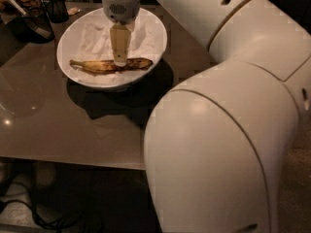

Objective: Pick banana from white bowl

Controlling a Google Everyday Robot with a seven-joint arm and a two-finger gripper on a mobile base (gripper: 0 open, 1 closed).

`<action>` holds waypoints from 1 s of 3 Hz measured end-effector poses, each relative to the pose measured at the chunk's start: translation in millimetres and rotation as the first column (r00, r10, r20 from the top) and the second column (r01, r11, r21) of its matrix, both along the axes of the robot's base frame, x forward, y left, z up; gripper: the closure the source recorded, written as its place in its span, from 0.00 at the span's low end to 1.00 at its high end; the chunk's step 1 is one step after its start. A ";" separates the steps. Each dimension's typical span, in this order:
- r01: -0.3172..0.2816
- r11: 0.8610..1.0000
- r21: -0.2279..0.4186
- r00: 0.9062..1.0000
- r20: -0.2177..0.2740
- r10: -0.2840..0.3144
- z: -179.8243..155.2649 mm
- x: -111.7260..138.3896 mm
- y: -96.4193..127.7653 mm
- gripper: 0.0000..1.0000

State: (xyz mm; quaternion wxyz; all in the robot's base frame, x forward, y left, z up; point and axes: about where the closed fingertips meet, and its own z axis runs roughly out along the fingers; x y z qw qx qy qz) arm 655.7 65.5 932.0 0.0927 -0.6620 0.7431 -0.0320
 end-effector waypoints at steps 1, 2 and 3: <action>-0.005 1.000 -0.008 1.000 -0.021 0.004 -13.4 6.8 2.2 0.24; -0.006 1.000 -0.007 0.999 -0.042 0.006 -23.5 10.6 3.1 0.25; -0.009 1.000 0.001 0.998 -0.062 0.009 -31.5 13.8 5.1 0.27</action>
Offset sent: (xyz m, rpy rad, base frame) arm -0.0040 -0.0121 -0.0314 -0.0622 0.1405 0.0026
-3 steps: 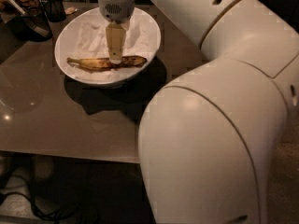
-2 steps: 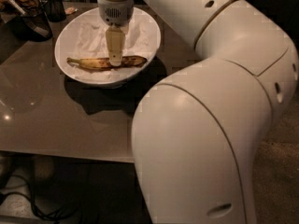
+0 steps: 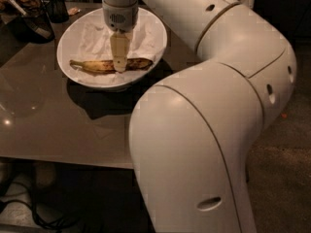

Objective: Pick banana from white bowl

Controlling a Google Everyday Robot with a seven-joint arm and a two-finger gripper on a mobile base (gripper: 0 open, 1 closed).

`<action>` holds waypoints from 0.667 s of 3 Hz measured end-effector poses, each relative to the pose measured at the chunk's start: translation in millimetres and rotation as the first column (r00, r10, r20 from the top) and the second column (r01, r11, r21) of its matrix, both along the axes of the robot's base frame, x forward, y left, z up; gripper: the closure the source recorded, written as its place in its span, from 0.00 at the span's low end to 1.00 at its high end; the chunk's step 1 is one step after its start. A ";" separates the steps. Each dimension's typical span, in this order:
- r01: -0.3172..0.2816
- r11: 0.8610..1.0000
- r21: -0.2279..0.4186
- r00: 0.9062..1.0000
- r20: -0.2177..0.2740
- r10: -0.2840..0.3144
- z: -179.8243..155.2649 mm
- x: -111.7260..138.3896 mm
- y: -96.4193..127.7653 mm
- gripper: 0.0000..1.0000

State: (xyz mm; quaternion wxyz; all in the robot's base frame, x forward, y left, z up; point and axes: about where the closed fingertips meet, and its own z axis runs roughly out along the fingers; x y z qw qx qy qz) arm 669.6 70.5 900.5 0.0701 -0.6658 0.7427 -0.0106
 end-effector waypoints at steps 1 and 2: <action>0.004 1.000 0.005 1.000 -0.016 -0.004 -7.9 3.6 0.8 0.29; 0.012 1.000 0.007 0.999 -0.039 -0.011 -18.9 6.2 0.3 0.32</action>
Offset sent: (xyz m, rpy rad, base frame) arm -0.0094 -0.0159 -0.0255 -0.0415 0.1349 -0.0214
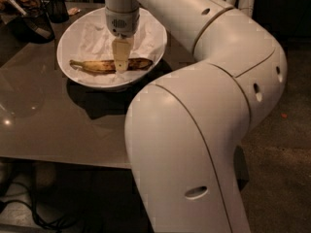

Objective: Pick banana from white bowl

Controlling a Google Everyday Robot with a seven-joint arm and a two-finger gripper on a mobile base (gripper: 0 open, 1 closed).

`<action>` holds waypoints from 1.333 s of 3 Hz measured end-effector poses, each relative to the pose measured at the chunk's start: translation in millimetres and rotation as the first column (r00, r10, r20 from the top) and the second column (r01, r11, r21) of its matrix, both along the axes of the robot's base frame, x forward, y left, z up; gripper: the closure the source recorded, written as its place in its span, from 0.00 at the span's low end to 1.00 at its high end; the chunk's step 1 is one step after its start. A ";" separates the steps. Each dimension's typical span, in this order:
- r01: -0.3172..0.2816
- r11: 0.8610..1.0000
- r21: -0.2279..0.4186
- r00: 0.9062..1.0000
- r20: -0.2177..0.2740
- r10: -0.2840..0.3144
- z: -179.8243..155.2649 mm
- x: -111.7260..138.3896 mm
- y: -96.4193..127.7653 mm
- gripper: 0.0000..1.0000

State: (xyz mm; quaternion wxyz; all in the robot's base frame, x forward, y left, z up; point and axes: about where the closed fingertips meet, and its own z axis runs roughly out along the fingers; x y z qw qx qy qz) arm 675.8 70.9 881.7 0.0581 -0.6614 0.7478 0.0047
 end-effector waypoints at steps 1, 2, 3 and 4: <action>0.009 1.000 0.006 1.000 -0.023 -0.008 -10.0 0.5 0.7 0.32; 0.014 1.000 0.014 0.999 -0.042 -0.013 -17.4 -0.4 3.2 0.31; 0.020 1.000 0.022 0.998 -0.057 -0.019 -22.9 -1.5 5.0 0.32; 0.020 1.000 0.022 0.998 -0.058 -0.019 -23.1 -1.5 5.1 0.50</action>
Offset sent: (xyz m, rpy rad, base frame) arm -0.0194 -0.0082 -0.0198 -0.0216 0.1249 -0.0183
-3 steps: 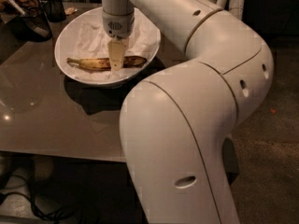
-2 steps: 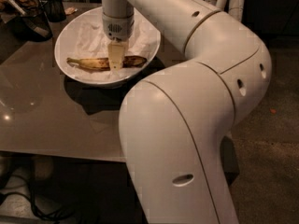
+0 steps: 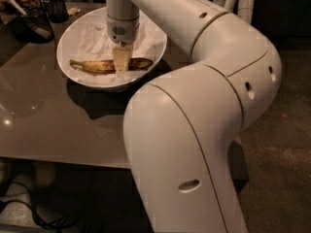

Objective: Pick banana from white bowl

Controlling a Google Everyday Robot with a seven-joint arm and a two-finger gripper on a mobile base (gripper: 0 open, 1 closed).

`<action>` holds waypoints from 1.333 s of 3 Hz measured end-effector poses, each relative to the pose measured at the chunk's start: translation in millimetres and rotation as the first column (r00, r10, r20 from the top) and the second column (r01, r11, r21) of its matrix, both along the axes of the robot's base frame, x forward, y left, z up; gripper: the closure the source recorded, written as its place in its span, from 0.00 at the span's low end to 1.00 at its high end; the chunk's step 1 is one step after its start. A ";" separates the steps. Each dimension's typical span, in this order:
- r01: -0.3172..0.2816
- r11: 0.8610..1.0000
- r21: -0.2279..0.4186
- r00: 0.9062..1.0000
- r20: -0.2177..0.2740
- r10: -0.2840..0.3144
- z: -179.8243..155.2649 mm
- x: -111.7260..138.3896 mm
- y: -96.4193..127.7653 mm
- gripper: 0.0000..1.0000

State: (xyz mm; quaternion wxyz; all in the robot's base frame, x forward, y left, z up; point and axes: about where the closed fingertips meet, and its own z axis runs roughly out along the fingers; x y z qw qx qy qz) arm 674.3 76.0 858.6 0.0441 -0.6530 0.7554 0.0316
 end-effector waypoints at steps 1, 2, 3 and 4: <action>0.000 1.000 0.000 1.000 0.000 0.000 0.0 0.0 0.0 0.74; 0.000 1.000 0.000 1.000 0.000 0.000 0.0 0.0 0.0 0.97; 0.000 1.000 0.026 1.000 0.030 0.000 5.4 2.7 3.2 1.00; 0.009 0.998 0.061 0.997 0.079 -0.014 31.5 -9.7 -2.3 1.00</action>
Offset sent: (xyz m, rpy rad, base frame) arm 0.0000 0.0000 0.0000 0.0000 0.0000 0.0000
